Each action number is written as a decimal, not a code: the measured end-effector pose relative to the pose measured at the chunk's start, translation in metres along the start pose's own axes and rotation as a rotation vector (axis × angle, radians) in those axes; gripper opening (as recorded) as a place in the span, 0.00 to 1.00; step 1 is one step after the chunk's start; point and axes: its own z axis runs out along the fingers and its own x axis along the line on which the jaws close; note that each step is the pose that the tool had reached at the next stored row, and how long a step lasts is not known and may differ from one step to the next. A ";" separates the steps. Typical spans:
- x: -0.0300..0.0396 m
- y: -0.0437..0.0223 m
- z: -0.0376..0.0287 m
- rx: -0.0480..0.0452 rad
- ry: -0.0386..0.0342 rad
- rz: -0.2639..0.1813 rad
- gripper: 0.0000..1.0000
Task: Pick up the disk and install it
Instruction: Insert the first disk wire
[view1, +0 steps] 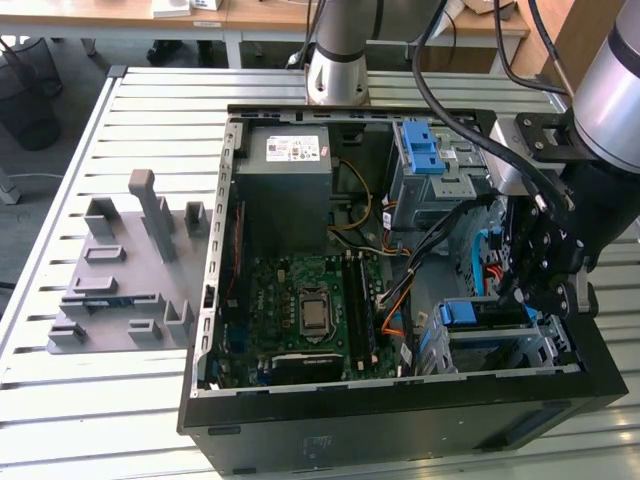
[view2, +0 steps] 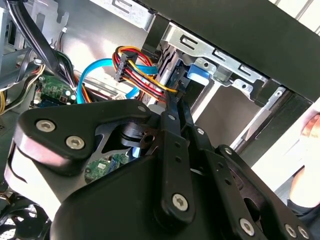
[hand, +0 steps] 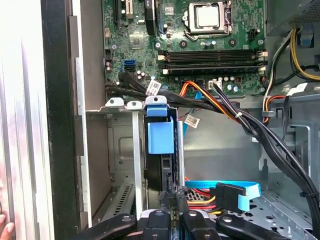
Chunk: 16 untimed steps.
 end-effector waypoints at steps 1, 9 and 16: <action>0.0000 0.0000 0.0001 0.0000 0.0000 0.000 0.16; 0.0000 -0.0003 0.0029 -0.0022 0.0001 0.001 0.16; -0.0001 -0.0025 0.0061 -0.0061 0.0011 0.002 0.16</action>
